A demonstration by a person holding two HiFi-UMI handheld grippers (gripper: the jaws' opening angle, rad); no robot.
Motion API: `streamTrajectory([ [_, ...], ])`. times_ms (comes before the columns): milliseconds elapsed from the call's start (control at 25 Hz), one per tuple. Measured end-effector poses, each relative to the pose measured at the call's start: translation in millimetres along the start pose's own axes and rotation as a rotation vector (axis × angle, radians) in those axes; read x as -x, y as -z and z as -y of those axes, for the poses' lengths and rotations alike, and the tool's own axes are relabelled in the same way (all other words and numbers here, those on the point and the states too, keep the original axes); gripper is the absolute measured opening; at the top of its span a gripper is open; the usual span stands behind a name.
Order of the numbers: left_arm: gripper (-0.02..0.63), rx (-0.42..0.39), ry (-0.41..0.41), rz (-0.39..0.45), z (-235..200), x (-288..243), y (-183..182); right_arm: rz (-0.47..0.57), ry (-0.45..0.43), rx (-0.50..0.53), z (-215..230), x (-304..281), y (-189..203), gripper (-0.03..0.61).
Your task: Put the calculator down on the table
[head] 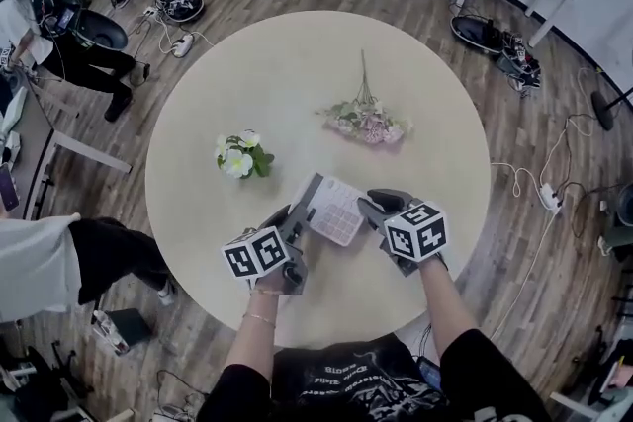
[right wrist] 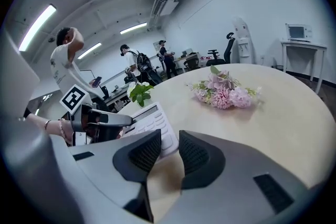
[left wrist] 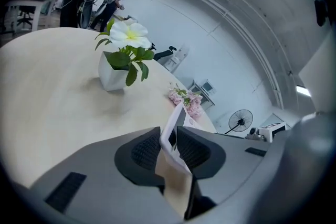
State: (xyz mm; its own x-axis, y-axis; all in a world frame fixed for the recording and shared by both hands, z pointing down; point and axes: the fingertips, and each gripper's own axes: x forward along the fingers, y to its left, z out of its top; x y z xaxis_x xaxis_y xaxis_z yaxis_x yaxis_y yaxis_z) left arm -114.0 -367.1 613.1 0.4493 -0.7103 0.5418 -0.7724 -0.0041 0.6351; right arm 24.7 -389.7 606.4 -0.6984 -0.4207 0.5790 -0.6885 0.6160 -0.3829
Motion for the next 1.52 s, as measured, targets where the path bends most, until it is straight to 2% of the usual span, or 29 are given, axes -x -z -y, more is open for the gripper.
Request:
streamTrajectory([
  [280, 0.110, 0.051, -0.083, 0.035, -23.7, -30.2, -18.9, -0.052, -0.038, 0.024, 27.8, -48.0, -24.4, 0.118],
  [480, 0.113, 0.048, -0.156, 0.040, -39.2, -44.6, -28.1, -0.099, -0.057, 0.021, 43.3, -72.3, -31.4, 0.118],
  [800, 0.114, 0.011, -0.199, 0.035, -43.0, -58.4, -32.5, -0.185, -0.043, 0.074, 59.8, -98.2, -29.4, 0.119],
  [1000, 0.114, 0.002, -0.216, 0.061, -43.2, -58.6, -34.2, -0.200, -0.025, 0.051, 63.0, -103.2, -26.0, 0.124],
  [1040, 0.122, 0.007, -0.217, 0.062, -43.0, -58.7, -33.4, -0.195, -0.019, 0.042, 63.7, -102.7, -25.7, 0.124],
  [1080, 0.160, 0.016, -0.215, 0.060, -42.5, -59.1, -32.3, -0.187, -0.010, 0.033, 64.6, -101.8, -26.1, 0.129],
  [1120, 0.250, 0.026, -0.213, 0.056, -41.8, -59.3, -31.2, -0.177, 0.002, 0.026, 65.8, -100.4, -27.2, 0.141],
  [1160, 0.312, 0.035, -0.216, 0.057, -41.4, -58.6, -30.2, -0.164, 0.014, 0.019, 66.7, -98.2, -28.6, 0.162],
  [1200, 0.318, 0.039, -0.227, 0.063, -41.5, -56.6, -29.6, -0.147, 0.023, 0.011, 66.8, -95.2, -30.2, 0.191],
  [1320, 0.331, 0.035, -0.244, 0.089, -39.7, -45.9, -27.3, -0.077, 0.038, 0.003, 60.0, -81.9, -36.2, 0.222],
  [1520, 0.337, -0.032, -0.200, 0.134, -19.7, -19.3, -31.6, 0.030, 0.066, 0.066, 30.0, -48.9, -51.6, 0.263],
])
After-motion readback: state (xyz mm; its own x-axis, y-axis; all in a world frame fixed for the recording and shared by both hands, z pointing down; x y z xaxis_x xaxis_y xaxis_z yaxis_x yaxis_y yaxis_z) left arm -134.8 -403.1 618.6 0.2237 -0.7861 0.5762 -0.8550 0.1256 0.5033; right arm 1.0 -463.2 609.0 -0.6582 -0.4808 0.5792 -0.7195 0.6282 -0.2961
